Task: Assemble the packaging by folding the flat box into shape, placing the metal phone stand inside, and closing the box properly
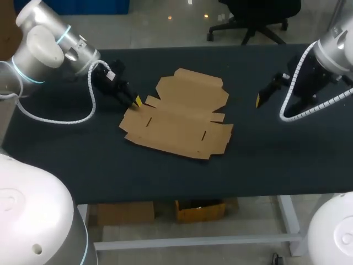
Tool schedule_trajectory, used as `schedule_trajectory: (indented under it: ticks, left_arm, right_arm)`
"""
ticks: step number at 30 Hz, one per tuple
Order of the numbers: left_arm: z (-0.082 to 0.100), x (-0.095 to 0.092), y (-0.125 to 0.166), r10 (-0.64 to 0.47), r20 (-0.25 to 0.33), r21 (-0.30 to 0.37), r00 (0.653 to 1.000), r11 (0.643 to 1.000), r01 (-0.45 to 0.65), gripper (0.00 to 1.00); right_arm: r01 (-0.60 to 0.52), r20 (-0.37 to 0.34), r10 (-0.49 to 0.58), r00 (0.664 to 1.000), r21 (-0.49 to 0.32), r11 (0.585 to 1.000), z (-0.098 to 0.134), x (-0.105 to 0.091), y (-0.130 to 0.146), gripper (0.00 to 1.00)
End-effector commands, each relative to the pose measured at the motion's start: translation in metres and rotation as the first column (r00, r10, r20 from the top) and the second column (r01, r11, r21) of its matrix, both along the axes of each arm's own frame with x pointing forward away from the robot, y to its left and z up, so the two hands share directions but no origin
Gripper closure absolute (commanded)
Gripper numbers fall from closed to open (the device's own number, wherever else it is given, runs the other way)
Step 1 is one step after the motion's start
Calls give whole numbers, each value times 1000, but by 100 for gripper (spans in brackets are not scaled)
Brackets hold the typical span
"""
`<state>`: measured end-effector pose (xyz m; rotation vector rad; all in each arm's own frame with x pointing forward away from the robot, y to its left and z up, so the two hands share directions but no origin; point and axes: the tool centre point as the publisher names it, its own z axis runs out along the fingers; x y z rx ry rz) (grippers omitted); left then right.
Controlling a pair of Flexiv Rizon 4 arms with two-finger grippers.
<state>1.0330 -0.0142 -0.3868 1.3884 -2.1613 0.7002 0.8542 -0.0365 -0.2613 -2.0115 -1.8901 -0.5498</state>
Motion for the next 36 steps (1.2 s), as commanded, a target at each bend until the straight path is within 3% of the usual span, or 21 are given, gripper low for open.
schedule_trajectory:
  ticks: [1,3,5,27,36]
  left_arm:
    - [-5,5,0,-55,-64,23,996,998,56,66]
    - [-6,4,0,-55,-67,24,996,998,56,78]
    - [-7,2,1,-52,-70,25,996,998,54,100]
    - [-1,-52,0,187,36,-29,982,982,-186,100]
    - [3,-55,3,290,10,-58,957,956,-289,100]
  right_arm:
    - [-2,-1,2,1000,0,1000,1,1,0,0]
    - [-3,0,3,1000,1,1000,1,2,1,0]
    - [-6,2,6,1000,2,1000,1,3,2,0]
    - [-24,21,23,1000,25,999,-2,-3,-1,0]
    - [-31,20,31,999,34,999,-5,-2,-2,0]
